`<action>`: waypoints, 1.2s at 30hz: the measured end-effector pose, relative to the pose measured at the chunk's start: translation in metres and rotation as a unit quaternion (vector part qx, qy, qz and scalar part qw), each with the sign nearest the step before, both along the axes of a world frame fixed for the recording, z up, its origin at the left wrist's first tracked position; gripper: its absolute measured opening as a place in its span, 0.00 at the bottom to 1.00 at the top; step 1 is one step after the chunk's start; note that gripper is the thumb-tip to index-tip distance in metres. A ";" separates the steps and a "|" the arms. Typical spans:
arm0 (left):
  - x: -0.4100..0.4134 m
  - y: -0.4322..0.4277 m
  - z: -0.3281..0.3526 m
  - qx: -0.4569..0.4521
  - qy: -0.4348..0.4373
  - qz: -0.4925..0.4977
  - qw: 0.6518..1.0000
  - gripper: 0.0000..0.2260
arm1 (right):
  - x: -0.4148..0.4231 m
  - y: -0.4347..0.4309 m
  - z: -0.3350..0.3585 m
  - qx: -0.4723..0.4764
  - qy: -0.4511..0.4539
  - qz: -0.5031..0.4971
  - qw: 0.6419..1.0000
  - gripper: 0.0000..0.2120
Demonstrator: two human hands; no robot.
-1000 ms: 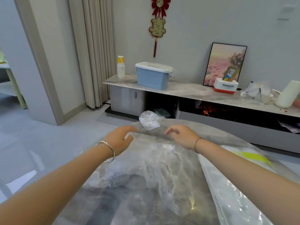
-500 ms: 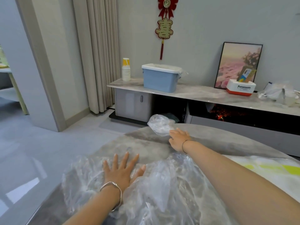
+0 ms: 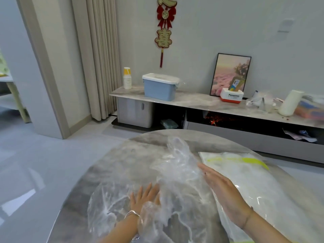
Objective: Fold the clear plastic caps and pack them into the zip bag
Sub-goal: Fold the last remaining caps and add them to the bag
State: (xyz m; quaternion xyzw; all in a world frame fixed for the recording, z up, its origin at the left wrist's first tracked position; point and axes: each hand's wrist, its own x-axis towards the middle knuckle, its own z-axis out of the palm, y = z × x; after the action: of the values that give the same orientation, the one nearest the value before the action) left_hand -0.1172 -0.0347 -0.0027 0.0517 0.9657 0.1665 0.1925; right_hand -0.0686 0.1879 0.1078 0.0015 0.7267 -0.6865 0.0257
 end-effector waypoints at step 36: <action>0.310 0.097 0.009 0.062 0.142 -0.382 0.911 0.36 | 0.289 0.108 -0.082 0.282 -0.114 -0.137 0.943 0.07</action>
State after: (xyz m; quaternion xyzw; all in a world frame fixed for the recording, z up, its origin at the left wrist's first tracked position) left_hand 0.1932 0.0626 0.0066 0.4517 0.8769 0.1311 0.0990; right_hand 0.2204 0.2958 0.0259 0.1865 0.8753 -0.4459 0.0125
